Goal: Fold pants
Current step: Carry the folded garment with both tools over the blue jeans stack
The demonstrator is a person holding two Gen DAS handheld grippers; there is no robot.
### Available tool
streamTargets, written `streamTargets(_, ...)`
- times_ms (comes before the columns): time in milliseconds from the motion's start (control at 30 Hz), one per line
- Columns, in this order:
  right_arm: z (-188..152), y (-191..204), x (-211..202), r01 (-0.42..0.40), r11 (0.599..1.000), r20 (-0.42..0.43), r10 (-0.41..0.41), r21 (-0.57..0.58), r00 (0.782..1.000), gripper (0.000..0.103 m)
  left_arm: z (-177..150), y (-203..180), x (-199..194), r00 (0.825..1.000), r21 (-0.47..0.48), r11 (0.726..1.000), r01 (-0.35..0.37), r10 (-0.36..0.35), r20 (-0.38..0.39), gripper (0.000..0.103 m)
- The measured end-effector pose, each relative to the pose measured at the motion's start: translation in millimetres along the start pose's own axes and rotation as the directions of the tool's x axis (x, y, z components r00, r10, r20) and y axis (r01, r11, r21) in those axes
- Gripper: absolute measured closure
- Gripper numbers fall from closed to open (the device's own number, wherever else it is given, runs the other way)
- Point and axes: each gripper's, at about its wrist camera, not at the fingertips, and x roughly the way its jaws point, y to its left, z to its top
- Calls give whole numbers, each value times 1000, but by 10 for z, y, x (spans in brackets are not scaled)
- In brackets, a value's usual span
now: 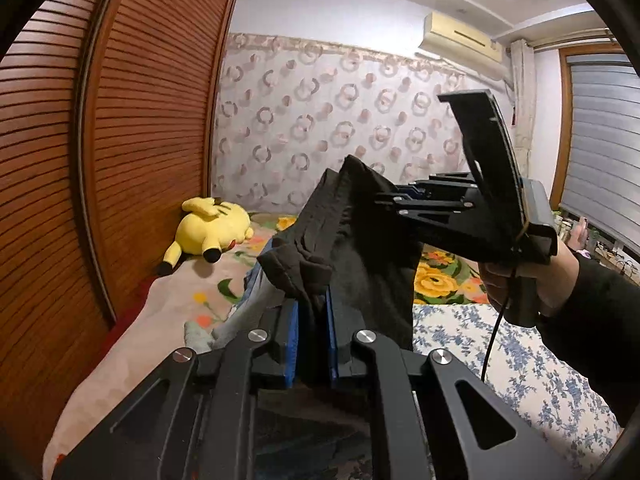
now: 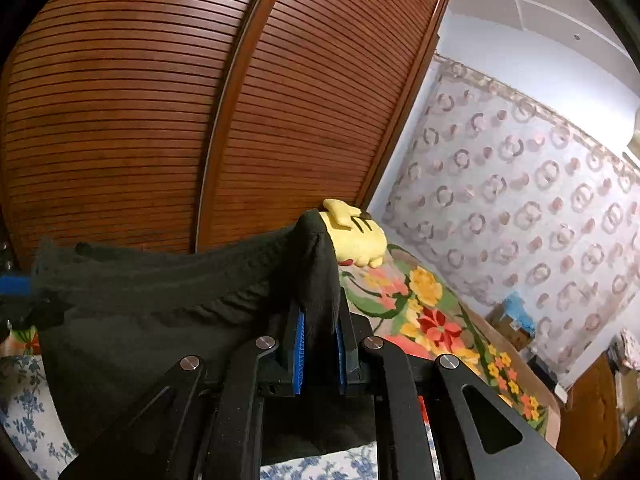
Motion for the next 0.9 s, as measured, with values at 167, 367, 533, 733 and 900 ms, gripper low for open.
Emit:
streamTargets(167, -34, -44, 107, -33, 999, -17, 34, 32, 999, 91, -37, 74, 14, 1000, -31, 999, -20, 19, -23, 91)
streamTargets(367, 0, -126, 152, -74, 992, -6, 75, 99, 997, 91, -92, 82, 45, 999, -49, 998, -32, 30, -41, 91)
streamTargets(533, -24, -130, 191, -72, 992, -18, 74, 107, 997, 86, -120, 88, 52, 998, -53, 998, -45, 42, -52, 91)
streamTargets(733, -53, -308, 113, -78, 980, -20, 83, 184, 996, 66, -149, 89, 97, 995, -57, 997, -58, 53, -80, 91)
streamTargets(900, -158, -444, 69, -170, 957, -48, 186, 233, 981, 66, -151, 105, 118, 994, -55, 996, -70, 65, -91, 91)
